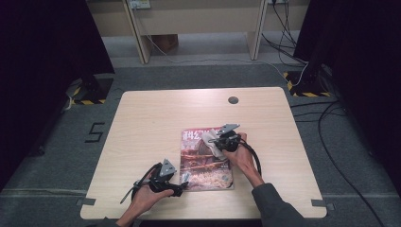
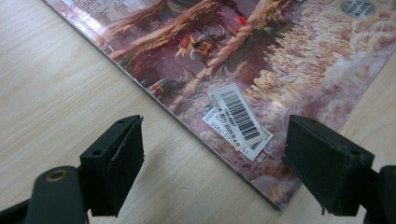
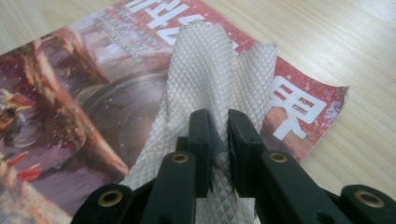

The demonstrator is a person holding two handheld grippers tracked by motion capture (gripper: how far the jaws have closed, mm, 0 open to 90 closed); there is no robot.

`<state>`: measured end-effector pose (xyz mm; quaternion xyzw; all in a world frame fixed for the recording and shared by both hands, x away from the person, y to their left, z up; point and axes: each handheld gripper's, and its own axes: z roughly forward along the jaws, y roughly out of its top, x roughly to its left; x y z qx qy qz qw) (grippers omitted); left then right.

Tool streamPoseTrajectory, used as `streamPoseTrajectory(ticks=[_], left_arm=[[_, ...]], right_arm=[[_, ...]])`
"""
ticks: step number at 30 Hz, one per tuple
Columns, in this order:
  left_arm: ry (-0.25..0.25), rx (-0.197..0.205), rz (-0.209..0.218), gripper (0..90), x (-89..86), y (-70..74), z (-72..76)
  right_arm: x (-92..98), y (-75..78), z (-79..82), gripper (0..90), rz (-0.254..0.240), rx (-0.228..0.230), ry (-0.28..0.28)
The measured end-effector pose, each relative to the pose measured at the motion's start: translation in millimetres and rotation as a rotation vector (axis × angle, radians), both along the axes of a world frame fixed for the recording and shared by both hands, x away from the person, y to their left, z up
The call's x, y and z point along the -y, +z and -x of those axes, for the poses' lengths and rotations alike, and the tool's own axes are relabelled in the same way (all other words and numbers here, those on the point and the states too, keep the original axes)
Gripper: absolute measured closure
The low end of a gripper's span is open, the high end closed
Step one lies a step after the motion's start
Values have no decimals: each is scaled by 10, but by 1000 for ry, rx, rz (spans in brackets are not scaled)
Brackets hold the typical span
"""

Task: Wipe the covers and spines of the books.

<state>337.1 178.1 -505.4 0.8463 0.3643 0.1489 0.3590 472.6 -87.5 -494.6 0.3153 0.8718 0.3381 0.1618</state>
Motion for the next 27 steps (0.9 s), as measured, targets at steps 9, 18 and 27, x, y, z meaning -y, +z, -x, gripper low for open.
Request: streamPoseTrajectory(ticks=[9,18,27], left_arm=[[8,2,-19,188,3,-14,-14],[11,1,-21,182,3,-28,-13],[9,6,-26,177,8,-29,-10]], right_arm=[[174,-10,-283,811,1,16,-124],[221,-6,-428,814,19,27,-174],[-5,-3,-336,815,45,30,-77]])
